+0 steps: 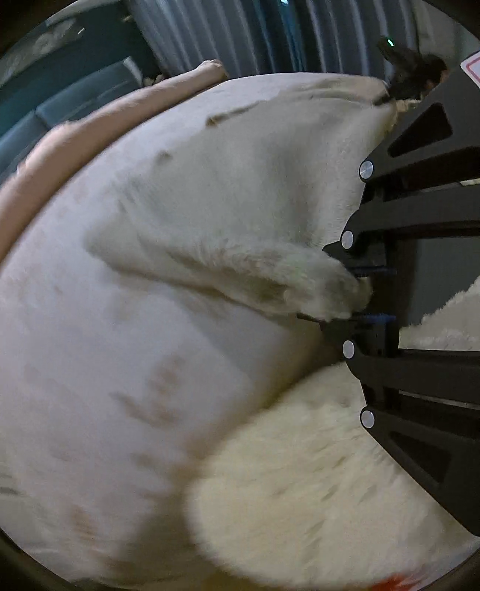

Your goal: Fold small clothes

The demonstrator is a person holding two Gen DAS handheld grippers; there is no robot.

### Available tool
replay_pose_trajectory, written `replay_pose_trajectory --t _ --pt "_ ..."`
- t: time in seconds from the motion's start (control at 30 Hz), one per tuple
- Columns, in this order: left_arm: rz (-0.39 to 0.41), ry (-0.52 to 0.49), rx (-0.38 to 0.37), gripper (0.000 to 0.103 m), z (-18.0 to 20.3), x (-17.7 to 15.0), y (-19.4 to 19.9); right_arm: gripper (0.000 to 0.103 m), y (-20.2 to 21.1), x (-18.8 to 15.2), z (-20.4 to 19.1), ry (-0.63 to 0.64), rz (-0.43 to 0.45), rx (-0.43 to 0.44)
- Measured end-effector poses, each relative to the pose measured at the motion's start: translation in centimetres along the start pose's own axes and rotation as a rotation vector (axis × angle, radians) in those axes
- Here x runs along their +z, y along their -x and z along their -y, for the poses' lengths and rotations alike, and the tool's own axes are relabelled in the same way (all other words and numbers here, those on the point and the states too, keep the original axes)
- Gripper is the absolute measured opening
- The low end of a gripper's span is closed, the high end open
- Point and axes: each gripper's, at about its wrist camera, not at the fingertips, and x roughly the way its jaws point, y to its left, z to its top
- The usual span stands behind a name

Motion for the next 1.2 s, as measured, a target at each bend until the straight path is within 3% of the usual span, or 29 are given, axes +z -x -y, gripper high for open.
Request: replay_pose_trajectory --t 0.07,0.13,0.17,0.23,0.33,0.4,0.5,0.63,0.67,0.7,0.73,0.77,0.8,0.9,1.0,1.07,1.13,1.2 --pt "0.048 -0.009 0.008 0.022 0.7 0.1 1.0 0.02 0.7 0.4 0.1 -0.024 0.008 0.004" --pt "0.106 -0.059 0.055 0.025 2.0 0.5 3.1 0.045 2.9 1.2 0.0 -0.011 0.079 -0.033" --pt "0.134 -0.081 0.071 0.029 2.6 0.7 4.0 0.05 4.5 1.7 -0.2 0.015 0.133 -0.069" --pt "0.234 -0.133 0.085 0.055 4.0 1.6 6.3 0.059 6.5 2.6 -0.6 0.057 0.213 -0.086" --pt "0.333 -0.179 0.053 0.068 6.2 3.5 7.9 0.067 7.7 5.3 -1.9 0.136 0.29 -0.088" --pt "0.32 -0.2 0.019 0.075 8.2 5.7 6.6 0.068 6.7 7.1 -2.9 0.171 0.304 -0.064" --pt "0.278 -0.245 -0.003 0.076 10.4 8.7 2.5 0.068 3.4 9.5 -3.8 0.194 0.28 -0.045" --pt "0.109 -0.211 0.021 0.075 11.4 11.6 -4.5 0.067 -2.4 11.7 -4.7 0.173 0.176 -0.052" --pt "0.089 -0.198 0.024 0.074 11.4 11.5 -5.5 0.064 -3.7 11.8 -4.9 0.175 0.15 -0.074" --pt "0.075 -0.19 0.024 0.059 11.1 11.4 -6.0 0.048 -4.4 11.7 -5.2 0.183 0.141 -0.11" --pt "0.069 -0.187 0.022 0.03 10.7 11.3 -6.2 0.022 -4.6 11.4 -5.4 0.205 0.137 -0.143" --pt "0.07 -0.204 0.013 0.013 10.7 11.2 -5.9 0.005 -4.2 11.3 -5.5 0.215 0.142 -0.14" --pt "0.072 -0.218 -0.003 0.008 10.7 11.3 -5.5 0.007 -3.6 11.2 -5.5 0.211 0.151 -0.116" --pt "0.149 -0.231 -0.051 0.007 11.5 11.9 -2.6 0.006 0.8 11.8 -6.4 0.214 0.278 -0.045" --pt "0.279 -0.262 -0.092 0.006 13.8 13.3 1.7 0.006 6.2 13.5 -7.5 0.192 0.441 0.097" --pt "0.349 -0.269 -0.1 0.006 14.8 14.7 3.1 0.006 8.2 14.9 -8.1 0.177 0.533 0.137" --pt "0.356 -0.266 -0.087 0.007 15.1 15.9 2.6 0.006 7.8 16.3 -8.0 0.156 0.544 0.141" --pt "0.322 -0.277 -0.026 0.007 15.0 16.8 -0.2 0.006 3.5 17.9 -7.1 0.13 0.479 0.062"
